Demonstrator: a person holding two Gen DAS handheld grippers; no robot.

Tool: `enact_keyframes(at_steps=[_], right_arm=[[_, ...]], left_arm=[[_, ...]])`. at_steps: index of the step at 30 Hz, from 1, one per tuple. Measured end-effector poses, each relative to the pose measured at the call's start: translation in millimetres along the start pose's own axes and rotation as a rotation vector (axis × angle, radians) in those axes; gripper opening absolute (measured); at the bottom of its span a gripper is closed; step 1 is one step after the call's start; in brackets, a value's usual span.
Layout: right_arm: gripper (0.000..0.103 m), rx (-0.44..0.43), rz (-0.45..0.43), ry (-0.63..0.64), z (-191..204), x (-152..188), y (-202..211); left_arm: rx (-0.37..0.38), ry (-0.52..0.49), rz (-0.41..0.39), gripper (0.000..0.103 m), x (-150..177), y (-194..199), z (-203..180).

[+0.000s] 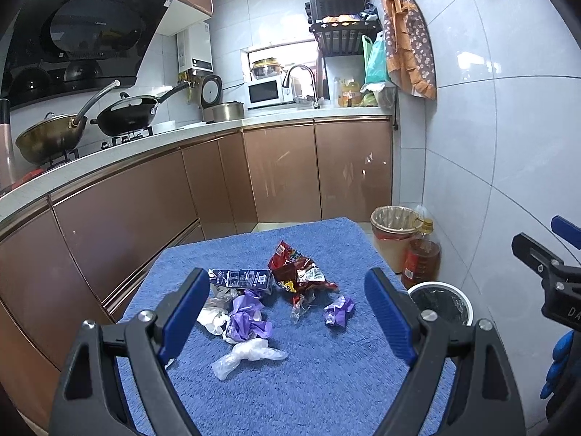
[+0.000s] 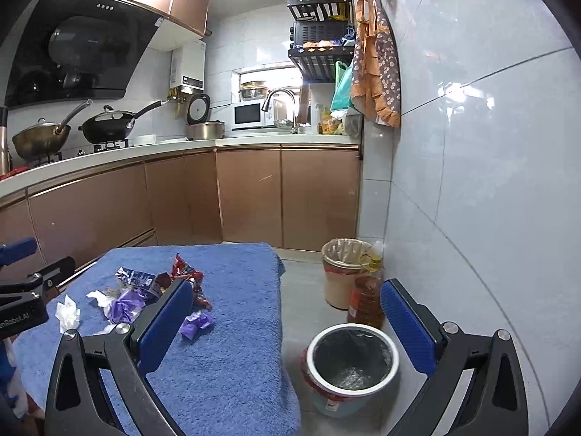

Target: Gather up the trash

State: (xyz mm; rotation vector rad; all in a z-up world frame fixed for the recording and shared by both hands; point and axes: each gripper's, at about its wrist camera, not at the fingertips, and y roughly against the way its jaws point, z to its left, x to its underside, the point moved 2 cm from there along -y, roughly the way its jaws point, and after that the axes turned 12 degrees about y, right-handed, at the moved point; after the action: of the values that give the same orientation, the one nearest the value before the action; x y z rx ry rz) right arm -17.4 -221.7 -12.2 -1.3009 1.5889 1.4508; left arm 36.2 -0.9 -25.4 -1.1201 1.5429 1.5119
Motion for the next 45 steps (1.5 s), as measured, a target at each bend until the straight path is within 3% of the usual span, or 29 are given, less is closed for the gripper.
enact_keyframes(at_steps=[12, 20, 25, 30, 32, 38, 41, 45], right_arm=[[0.103, -0.036, 0.037, -0.011, -2, 1, -36], [0.103, -0.115, 0.104, 0.008, 3, 8, -70], [0.103, -0.197, 0.164, 0.031, 13, 16, -99], [0.103, -0.311, 0.234, 0.053, 36, 26, -133], [0.102, -0.359, 0.263, 0.055, 46, 30, -148], [0.095, -0.485, 0.346, 0.046, 78, 39, -190], [0.091, -0.531, 0.392, 0.039, 89, 46, -209], [0.087, -0.566, 0.432, 0.043, 101, 52, -228]], left_arm=[[-0.009, 0.043, 0.051, 0.087, 5, -36, 18], [-0.042, 0.112, 0.084, 0.087, 17, -46, 65], [-0.074, 0.113, 0.147, 0.087, 36, -51, 98], [-0.079, 0.139, 0.284, 0.086, 68, -65, 126], [-0.070, 0.171, 0.339, 0.086, 78, -76, 133], [-0.019, 0.175, 0.388, 0.085, 85, -111, 128], [0.016, 0.144, 0.416, 0.079, 87, -132, 122], [0.072, 0.126, 0.484, 0.062, 98, -160, 119]])
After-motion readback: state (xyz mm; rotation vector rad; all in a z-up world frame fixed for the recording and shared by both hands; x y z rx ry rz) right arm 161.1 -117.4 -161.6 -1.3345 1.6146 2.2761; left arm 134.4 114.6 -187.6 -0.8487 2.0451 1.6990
